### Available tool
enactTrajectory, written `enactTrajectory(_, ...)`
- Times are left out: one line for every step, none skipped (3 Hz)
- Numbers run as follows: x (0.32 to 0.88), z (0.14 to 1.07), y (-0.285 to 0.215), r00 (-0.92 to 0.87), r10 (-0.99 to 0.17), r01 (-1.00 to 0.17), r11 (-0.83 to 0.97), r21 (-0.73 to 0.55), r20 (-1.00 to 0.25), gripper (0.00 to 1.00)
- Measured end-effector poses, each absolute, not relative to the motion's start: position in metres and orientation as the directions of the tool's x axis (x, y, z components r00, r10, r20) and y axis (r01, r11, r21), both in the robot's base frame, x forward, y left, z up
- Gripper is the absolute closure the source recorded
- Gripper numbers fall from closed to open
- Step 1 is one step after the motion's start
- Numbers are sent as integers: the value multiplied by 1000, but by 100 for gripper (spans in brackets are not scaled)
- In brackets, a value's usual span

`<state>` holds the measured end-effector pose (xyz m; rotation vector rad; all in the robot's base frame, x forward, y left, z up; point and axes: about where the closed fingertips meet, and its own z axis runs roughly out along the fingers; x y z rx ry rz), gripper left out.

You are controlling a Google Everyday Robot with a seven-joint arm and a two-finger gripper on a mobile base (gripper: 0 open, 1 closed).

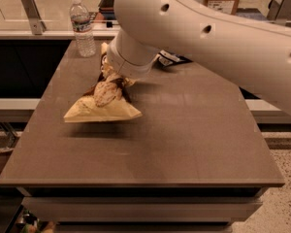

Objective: Move brown chip bag near water bottle

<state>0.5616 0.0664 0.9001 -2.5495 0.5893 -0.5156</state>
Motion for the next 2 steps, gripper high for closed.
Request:
enactTrajectory(590, 903, 62, 819, -524, -339, -770, -540, 232, 100)
enactTrajectory(620, 904, 53, 810, -531, -339, -770, -541, 249, 100)
